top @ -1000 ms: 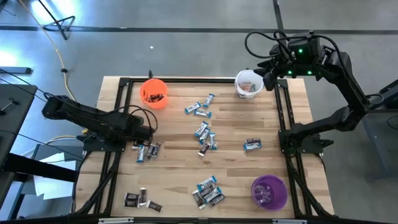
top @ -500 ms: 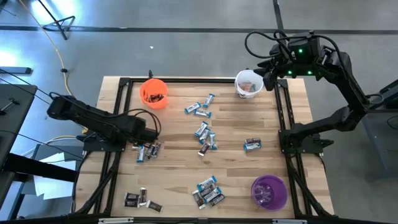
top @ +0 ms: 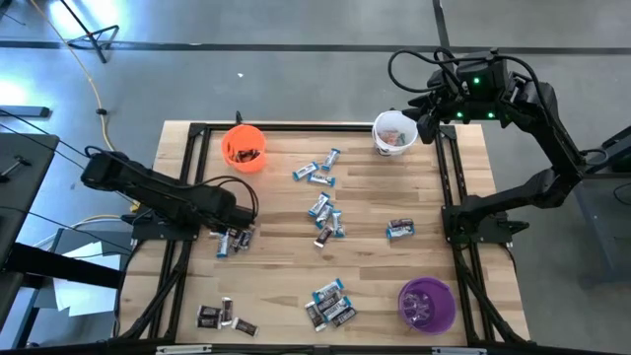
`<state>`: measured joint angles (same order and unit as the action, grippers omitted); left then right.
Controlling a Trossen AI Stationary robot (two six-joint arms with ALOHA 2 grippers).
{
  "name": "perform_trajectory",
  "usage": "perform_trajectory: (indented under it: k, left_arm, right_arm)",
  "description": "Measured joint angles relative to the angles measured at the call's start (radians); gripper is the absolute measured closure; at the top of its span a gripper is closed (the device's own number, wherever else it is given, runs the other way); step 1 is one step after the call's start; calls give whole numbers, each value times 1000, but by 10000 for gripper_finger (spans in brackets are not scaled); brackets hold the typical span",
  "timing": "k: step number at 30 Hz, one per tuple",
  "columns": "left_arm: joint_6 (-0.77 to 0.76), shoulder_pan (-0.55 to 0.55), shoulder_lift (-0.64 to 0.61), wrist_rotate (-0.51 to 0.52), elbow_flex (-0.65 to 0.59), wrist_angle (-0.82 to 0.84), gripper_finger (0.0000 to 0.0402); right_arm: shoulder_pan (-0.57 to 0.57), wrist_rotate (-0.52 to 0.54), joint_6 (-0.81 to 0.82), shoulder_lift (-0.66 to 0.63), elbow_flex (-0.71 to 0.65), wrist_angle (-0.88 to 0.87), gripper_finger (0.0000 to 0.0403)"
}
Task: Sort candy
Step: Put the brown chocolate into the orange bucket
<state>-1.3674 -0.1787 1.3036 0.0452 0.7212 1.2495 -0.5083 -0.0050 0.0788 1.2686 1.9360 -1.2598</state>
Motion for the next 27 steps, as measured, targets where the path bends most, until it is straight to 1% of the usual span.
perform_trajectory:
  k: [4,12,15,19,24,27]
  left_arm:
    - [-32,-1,3,-18,-13,-56,283]
    - [-98,-6,3,6,-10,-53,286]
    - [-191,-11,1,-16,-25,-140,286]
    - [-230,-35,7,-8,-62,-290,286]
    - [-295,-35,10,-7,-122,-305,287]
    - [-306,-35,6,1,-138,-303,287]
  right_arm:
    - [0,0,0,0,0,0,253]
    - [0,-4,0,0,0,0,253]
    - [0,-4,0,0,0,0,253]
    - [0,-4,0,0,0,0,253]
    - [0,-4,0,0,0,0,253]
    - [0,-4,0,0,0,0,253]
